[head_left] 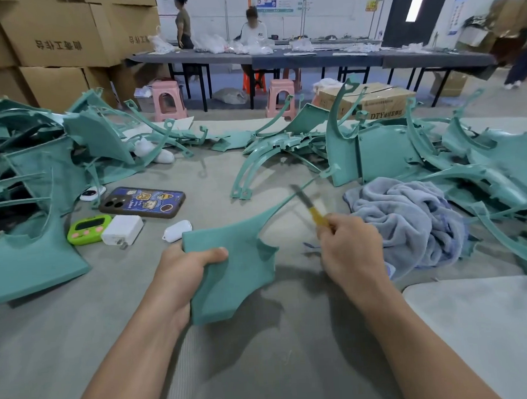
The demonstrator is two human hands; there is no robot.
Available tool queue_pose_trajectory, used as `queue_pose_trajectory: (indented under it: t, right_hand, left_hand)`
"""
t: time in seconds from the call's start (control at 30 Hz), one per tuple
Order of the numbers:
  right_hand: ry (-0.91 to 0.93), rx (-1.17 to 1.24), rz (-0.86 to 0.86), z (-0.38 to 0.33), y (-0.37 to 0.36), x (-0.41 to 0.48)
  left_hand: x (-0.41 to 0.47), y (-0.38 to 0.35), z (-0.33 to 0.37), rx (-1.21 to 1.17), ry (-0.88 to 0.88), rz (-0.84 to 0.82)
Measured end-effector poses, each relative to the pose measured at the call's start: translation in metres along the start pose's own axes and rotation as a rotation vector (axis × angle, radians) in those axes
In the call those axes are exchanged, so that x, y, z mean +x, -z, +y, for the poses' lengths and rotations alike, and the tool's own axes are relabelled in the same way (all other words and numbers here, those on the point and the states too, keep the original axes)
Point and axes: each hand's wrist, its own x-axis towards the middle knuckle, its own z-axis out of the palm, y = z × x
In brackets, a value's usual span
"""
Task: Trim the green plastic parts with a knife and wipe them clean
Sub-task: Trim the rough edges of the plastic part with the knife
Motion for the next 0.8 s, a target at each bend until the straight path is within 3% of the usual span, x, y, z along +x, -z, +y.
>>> queue_pose_trajectory:
  t: [0.07,0.13,0.23,0.3,0.43,0.5,0.67,0.8]
  right_hand:
    - [-0.104,0.055,0.085,0.005,0.004,0.006]
    - [-0.041,0.111,0.078,0.007,0.007,0.004]
    - [0.201,0.123,-0.152,-0.005,0.003,-0.01]
    - [0.259,0.057,-0.266,-0.009,-0.004,-0.013]
    - [-0.002,0.044,-0.022,0.004,-0.002,0.004]
    - [-0.047,0.132,0.002,0.01,0.003,0.006]
    - [0.256,0.076,-0.355,-0.006,-0.002,-0.013]
    - [0.01,-0.112,-0.092,0.005,-0.001,0.002]
  left_hand:
    - [0.0,-0.001,0.0,0.015,0.003,0.0]
    - [0.001,-0.001,-0.001,0.019,0.006,-0.001]
    - [0.002,0.001,-0.002,0.02,0.018,0.002]
    - [0.002,0.003,-0.001,0.009,0.036,-0.015]
    - [0.001,0.002,-0.002,0.044,0.045,-0.033]
    - [0.0,0.001,-0.002,0.074,0.037,-0.02]
    - [-0.001,0.0,0.001,0.029,0.073,-0.023]
    - [-0.002,0.004,0.005,-0.015,0.102,-0.007]
